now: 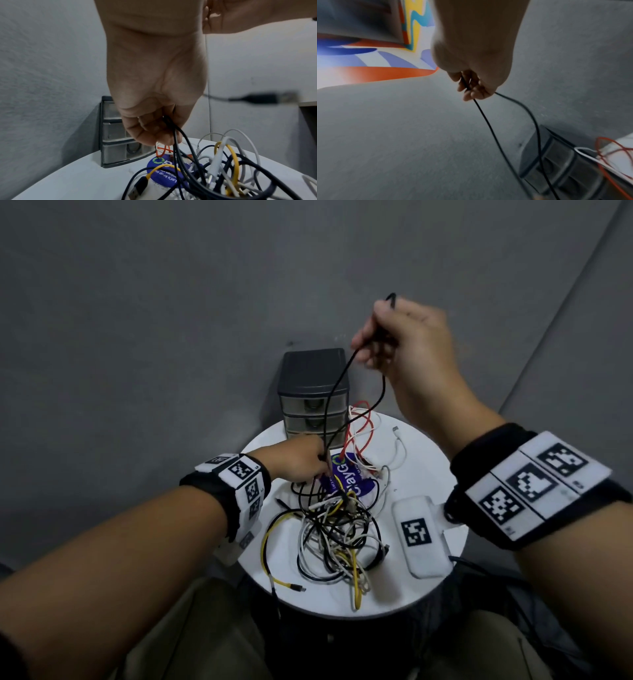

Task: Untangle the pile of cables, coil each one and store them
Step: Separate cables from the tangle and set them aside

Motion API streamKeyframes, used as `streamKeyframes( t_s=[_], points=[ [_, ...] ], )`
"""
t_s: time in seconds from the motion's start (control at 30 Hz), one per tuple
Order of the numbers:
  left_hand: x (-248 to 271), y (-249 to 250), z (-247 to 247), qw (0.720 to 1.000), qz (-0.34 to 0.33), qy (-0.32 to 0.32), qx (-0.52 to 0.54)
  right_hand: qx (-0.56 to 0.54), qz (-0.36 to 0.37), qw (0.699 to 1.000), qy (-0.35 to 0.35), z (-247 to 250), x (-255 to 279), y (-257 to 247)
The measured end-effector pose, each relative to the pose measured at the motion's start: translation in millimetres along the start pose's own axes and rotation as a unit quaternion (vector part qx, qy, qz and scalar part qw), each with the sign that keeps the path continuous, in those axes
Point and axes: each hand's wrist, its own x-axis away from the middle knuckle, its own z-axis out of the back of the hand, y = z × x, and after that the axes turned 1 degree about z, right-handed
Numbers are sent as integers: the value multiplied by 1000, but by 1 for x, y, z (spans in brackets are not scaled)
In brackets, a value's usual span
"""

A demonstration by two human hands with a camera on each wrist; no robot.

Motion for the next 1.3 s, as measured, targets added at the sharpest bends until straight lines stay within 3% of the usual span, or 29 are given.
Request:
streamKeyframes(
  t_s=[0.13, 0.27, 0.33, 0.47, 0.67, 0.87, 0.93, 1.13, 1.3],
  points=[
    [7, -7, 6, 999, -16, 13, -41, 10, 62, 996, 57, 14, -9, -20],
    [12, -16, 10, 999, 19, 10, 34, 161, 72, 981, 86, 46, -13, -30],
    [13, -18, 11, 994, 53, 2, 93, 239, 34, 968, 63, 60, -10, -25],
    [16, -18, 14, 991, 88, -6, 98, 320, -60, 946, 5, 80, 3, -6],
    [18, -6, 17, 975, 85, -21, 205, 314, -187, 929, -50, 87, 23, 27],
    [25, 7, 19, 955, 70, -38, 286, 241, -227, 897, -293, 66, 45, 39],
    [27, 7, 18, 948, 85, -32, 304, 214, -248, 882, -338, 62, 48, 40],
    [29, 2, 16, 939, 89, -43, 330, 363, -237, 854, -287, 60, 45, 59],
    [34, -2, 15, 932, 60, -88, 347, 474, -231, 777, -345, 55, 45, 55]
  ],
)
